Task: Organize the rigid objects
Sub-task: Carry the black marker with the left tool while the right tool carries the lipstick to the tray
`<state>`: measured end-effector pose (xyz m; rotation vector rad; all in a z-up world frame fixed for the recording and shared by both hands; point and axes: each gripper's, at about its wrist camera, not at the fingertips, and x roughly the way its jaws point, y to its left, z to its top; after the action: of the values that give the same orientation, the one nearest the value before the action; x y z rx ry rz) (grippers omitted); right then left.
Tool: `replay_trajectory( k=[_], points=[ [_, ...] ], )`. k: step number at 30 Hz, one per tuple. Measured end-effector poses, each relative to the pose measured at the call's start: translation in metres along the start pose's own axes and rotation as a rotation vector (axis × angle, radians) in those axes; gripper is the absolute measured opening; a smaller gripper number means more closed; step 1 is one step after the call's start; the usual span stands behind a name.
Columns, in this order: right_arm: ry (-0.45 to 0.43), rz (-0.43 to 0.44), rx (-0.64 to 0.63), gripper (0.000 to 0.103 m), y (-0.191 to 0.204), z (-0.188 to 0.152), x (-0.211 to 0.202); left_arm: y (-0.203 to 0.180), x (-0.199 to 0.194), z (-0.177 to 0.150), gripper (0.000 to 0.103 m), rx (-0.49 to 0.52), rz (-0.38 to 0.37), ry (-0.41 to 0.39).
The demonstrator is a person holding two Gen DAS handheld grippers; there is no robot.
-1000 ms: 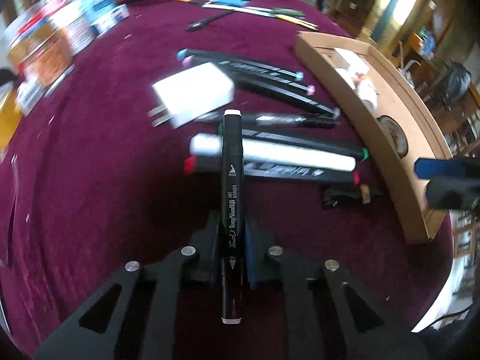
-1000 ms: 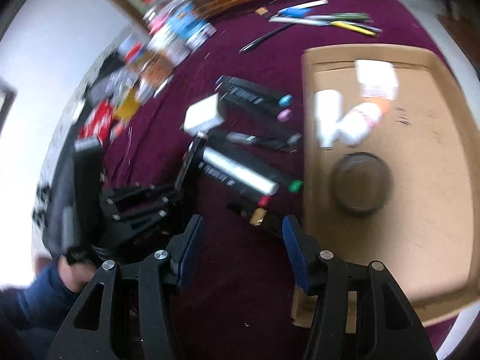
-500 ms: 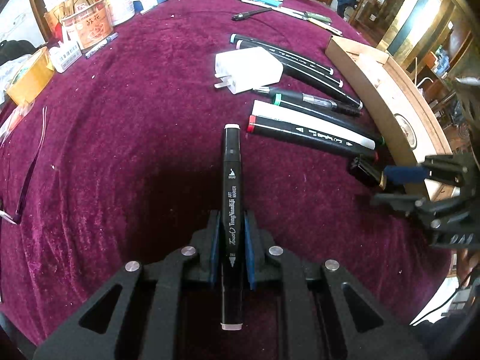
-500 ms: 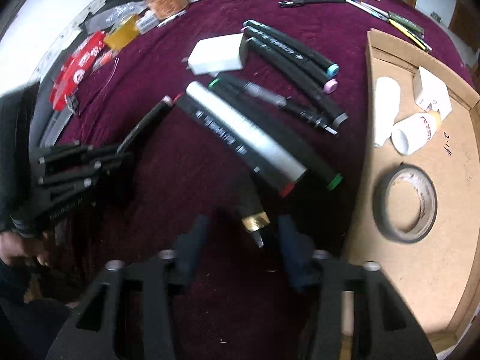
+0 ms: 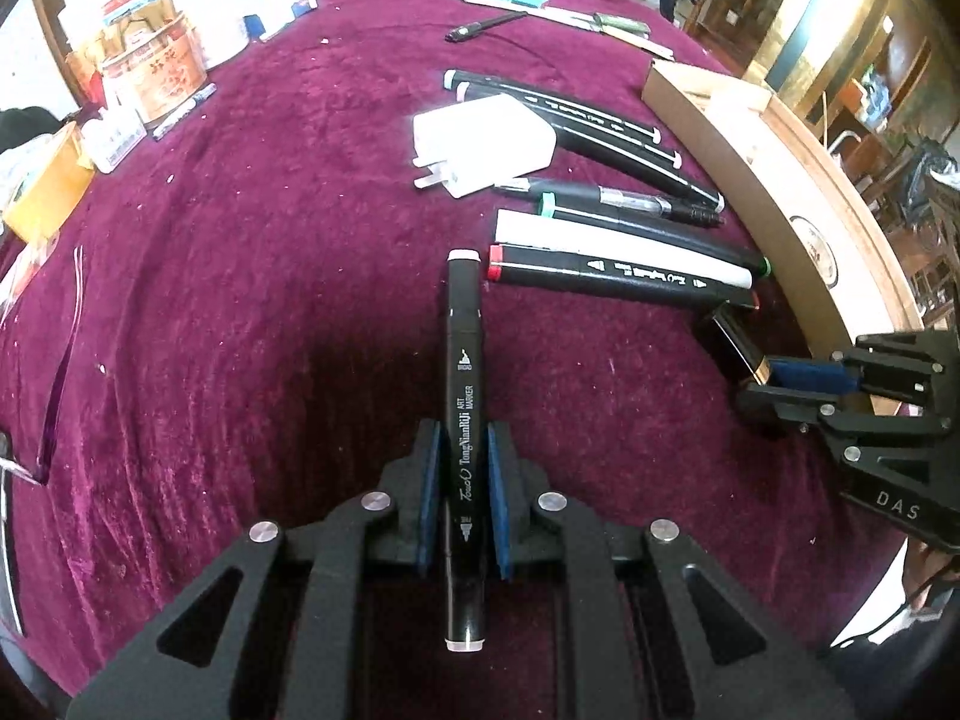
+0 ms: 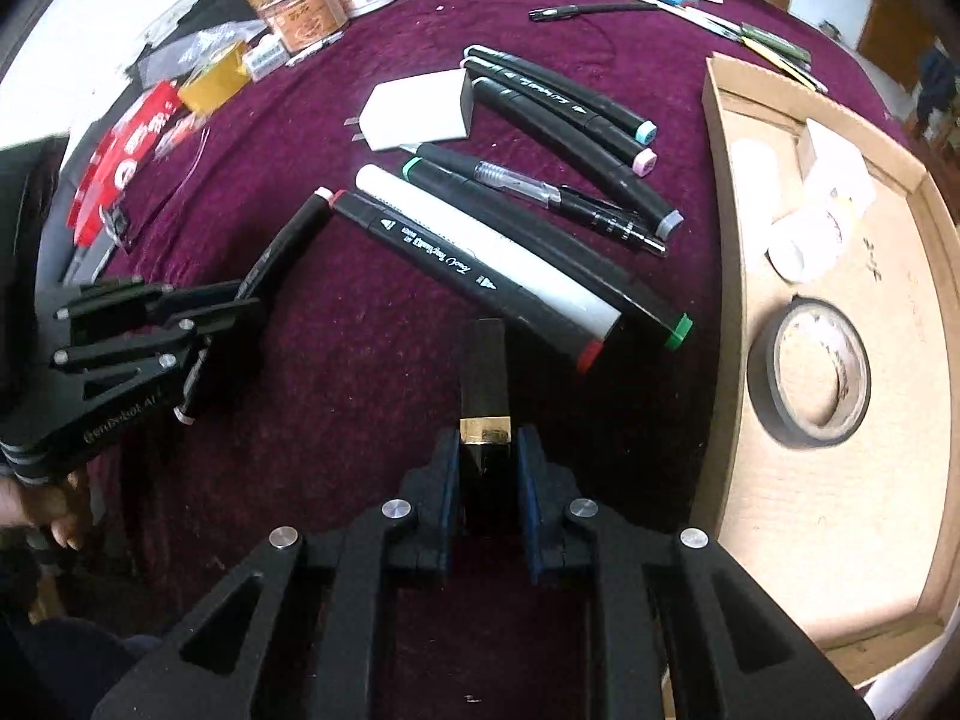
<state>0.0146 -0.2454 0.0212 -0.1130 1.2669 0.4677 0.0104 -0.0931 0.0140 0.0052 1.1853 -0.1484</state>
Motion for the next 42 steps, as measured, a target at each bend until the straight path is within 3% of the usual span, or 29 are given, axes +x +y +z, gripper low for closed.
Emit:
replay_trajectory(
  k=[10,14,22,28,33,36,42],
  points=[
    [-0.11,0.108,0.063,0.016,-0.005,-0.005,-0.035,0.004,-0.02,-0.003,0.012,-0.027,-0.032,-0.055],
    [-0.091,0.104,0.07,0.016,-0.001,-0.008,-0.028,0.003,-0.028,0.0,0.012,-0.033,-0.038,-0.073],
    [0.028,0.086,0.052,0.016,0.002,-0.017,-0.001,-0.006,-0.033,0.002,0.012,-0.022,-0.051,-0.091],
    [0.045,0.068,0.017,0.021,0.012,-0.012,0.002,-0.005,-0.033,0.0,0.012,-0.023,-0.052,-0.089],
    [0.029,0.055,0.015,0.023,0.013,-0.012,0.004,-0.003,-0.034,-0.003,0.012,-0.026,-0.051,-0.09],
    [0.016,0.061,0.027,0.017,0.011,-0.012,0.002,-0.001,-0.035,-0.005,0.012,-0.031,-0.048,-0.093],
    [-0.052,0.108,0.078,0.016,0.0,-0.011,-0.016,-0.005,-0.038,-0.003,0.012,-0.03,-0.049,-0.098]
  ],
)
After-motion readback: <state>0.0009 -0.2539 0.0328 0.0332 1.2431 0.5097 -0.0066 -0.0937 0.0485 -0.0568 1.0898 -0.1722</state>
